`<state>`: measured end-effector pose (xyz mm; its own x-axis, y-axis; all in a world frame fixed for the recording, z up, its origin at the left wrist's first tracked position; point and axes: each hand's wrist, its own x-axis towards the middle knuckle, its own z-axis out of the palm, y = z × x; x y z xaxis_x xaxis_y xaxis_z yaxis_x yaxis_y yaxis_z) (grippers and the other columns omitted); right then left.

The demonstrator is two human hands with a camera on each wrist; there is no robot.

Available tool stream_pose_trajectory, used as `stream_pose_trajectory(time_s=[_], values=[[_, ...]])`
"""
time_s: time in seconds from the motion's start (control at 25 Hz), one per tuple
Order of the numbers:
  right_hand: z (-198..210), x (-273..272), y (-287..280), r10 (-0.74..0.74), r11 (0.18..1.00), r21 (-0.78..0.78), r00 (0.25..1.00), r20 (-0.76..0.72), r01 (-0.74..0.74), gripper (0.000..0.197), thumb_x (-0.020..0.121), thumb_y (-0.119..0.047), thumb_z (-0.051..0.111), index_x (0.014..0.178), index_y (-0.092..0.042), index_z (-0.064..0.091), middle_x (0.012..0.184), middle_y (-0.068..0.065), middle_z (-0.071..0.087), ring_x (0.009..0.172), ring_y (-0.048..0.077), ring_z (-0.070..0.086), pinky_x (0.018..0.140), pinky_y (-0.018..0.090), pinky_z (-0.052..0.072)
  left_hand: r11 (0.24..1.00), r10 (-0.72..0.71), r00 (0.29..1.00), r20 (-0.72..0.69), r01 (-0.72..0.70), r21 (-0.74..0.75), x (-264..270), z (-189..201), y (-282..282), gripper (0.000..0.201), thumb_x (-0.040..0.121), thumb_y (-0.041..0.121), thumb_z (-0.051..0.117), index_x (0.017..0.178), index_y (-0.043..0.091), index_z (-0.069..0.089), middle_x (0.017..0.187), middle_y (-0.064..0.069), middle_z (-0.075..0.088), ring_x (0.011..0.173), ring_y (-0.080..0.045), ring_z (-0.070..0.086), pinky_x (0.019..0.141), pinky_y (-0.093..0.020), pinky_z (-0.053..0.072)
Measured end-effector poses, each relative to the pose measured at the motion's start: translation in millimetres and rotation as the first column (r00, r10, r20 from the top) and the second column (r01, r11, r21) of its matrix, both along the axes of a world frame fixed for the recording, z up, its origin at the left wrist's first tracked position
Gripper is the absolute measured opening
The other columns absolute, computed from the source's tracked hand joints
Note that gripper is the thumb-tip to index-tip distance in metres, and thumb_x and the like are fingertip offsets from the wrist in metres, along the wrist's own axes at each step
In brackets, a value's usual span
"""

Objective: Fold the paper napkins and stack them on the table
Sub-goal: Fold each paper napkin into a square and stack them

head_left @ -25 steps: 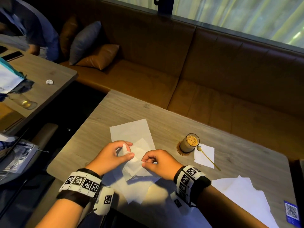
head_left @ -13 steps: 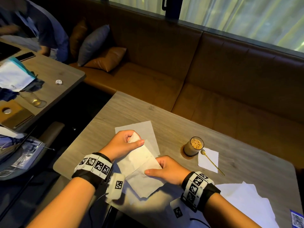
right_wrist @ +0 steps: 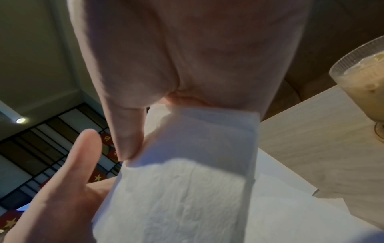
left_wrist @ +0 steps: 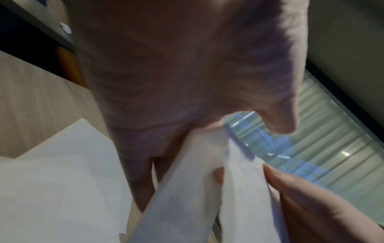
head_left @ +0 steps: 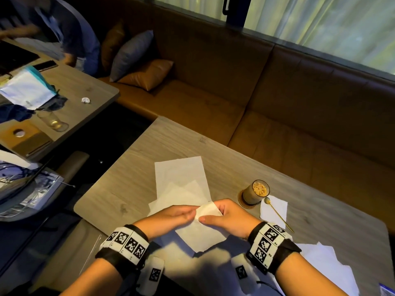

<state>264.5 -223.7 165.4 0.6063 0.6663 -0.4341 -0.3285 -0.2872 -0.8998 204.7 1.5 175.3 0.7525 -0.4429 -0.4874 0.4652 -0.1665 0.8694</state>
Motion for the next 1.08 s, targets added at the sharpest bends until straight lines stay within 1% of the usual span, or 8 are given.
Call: stream_pose_trajectory(time_s=[0.12, 0.2, 0.32, 0.52, 0.68, 0.8, 0.96, 1.08], values=[[-11.7, -0.1, -1.9, 0.018, 1.0, -0.003, 1.0, -0.021, -0.018, 0.045, 0.081, -0.033, 0.08, 0.113, -0.001, 0.074, 0.113, 0.03, 0.073, 0.097, 0.025, 0.065, 0.094, 0.045, 0.053, 0.999, -0.027, 0.997, 0.072, 0.025, 0.027, -5.9, -18.8, -6.1, 0.024, 0.101, 0.029, 0.064, 0.124, 0.026, 0.069, 0.113, 0.01, 0.074, 0.104, -0.001, 0.067, 0.093, -0.017, 0.05], [-18.4, -1.6, -2.1, 0.043, 0.998, -0.047, 0.999, -0.021, -0.044, 0.041, 0.084, -0.031, 0.079, 0.114, -0.004, 0.074, 0.113, 0.025, 0.074, 0.097, 0.023, 0.068, 0.096, 0.048, 0.055, 0.998, -0.014, 0.994, 0.11, 0.007, 0.064, -10.4, -30.1, -9.2, 0.011, 0.101, 0.026, 0.065, 0.107, 0.022, 0.072, 0.09, 0.013, 0.069, 0.082, 0.004, 0.059, 0.081, -0.019, 0.046], [-19.4, -2.6, -6.8, 0.04, 0.989, -0.142, 0.998, -0.038, -0.045, 0.027, 0.091, -0.022, 0.077, 0.112, -0.005, 0.076, 0.089, 0.004, 0.076, 0.076, 0.007, 0.066, 0.071, 0.022, 0.054, 0.994, 0.059, 0.993, 0.101, -0.068, 0.08, -14.5, -42.6, -12.8, 0.022, 0.104, 0.026, 0.059, 0.098, 0.008, 0.071, 0.078, 0.008, 0.058, 0.071, -0.001, 0.049, 0.074, -0.027, 0.038], [-25.3, -1.0, -19.3, -0.12, 0.957, -0.273, 0.991, -0.058, 0.1, 0.036, 0.087, -0.031, 0.081, 0.109, -0.004, 0.073, 0.086, 0.01, 0.071, 0.072, 0.018, 0.066, 0.058, 0.029, 0.055, 0.988, 0.153, 0.988, 0.006, -0.153, -0.006, -18.3, -43.3, -12.7, 0.027, 0.105, 0.02, 0.056, 0.127, 0.011, 0.07, 0.112, 0.004, 0.079, 0.103, -0.004, 0.07, 0.092, -0.019, 0.05], [-22.3, 1.3, -25.4, -0.214, 0.947, -0.238, 0.976, 0.029, 0.215, 0.033, 0.088, -0.045, 0.076, 0.114, -0.024, 0.071, 0.107, 0.002, 0.074, 0.097, 0.019, 0.07, 0.083, 0.026, 0.058, 0.971, 0.196, 0.976, -0.1, -0.207, -0.119, -18.8, -54.8, -6.9, 0.032, 0.101, 0.011, 0.061, 0.133, 0.012, 0.066, 0.129, -0.012, 0.073, 0.122, -0.026, 0.066, 0.11, -0.041, 0.047], [-17.6, -0.7, -16.6, -0.184, 0.976, -0.135, 0.977, -0.11, 0.168, 0.023, 0.098, -0.039, 0.065, 0.117, -0.027, 0.072, 0.116, -0.002, 0.077, 0.109, 0.016, 0.071, 0.101, 0.033, 0.056, 0.958, 0.151, 0.961, -0.233, -0.2, -0.203, -17.7, -54.2, -6.9, 0.041, 0.098, 0.001, 0.06, 0.138, 0.012, 0.062, 0.133, -0.018, 0.069, 0.126, -0.033, 0.064, 0.111, -0.048, 0.048], [-34.2, -7.5, -11.9, -0.113, 0.983, -0.163, 0.98, -0.166, 0.086, 0.021, 0.095, -0.024, 0.072, 0.114, -0.014, 0.075, 0.108, 0.007, 0.079, 0.095, 0.019, 0.074, 0.086, 0.031, 0.059, 0.946, 0.151, 0.929, -0.337, -0.234, -0.223, -16.6, -52.8, -12.1, 0.046, 0.098, -0.011, 0.052, 0.136, 0.012, 0.063, 0.134, -0.02, 0.068, 0.128, -0.034, 0.063, 0.108, -0.048, 0.05], [-53.8, -14.6, -20.5, -0.166, 0.961, -0.247, 0.973, -0.159, 0.124, 0.022, 0.09, -0.019, 0.078, 0.11, -0.01, 0.077, 0.103, 0.007, 0.081, 0.093, 0.019, 0.075, 0.089, 0.035, 0.06, 0.91, 0.34, 0.863, -0.373, -0.402, -0.099, -21.0, -68.2, -23.2, 0.034, 0.098, -0.001, 0.061, 0.128, 0.012, 0.067, 0.127, -0.018, 0.072, 0.119, -0.032, 0.069, 0.105, -0.05, 0.053]])
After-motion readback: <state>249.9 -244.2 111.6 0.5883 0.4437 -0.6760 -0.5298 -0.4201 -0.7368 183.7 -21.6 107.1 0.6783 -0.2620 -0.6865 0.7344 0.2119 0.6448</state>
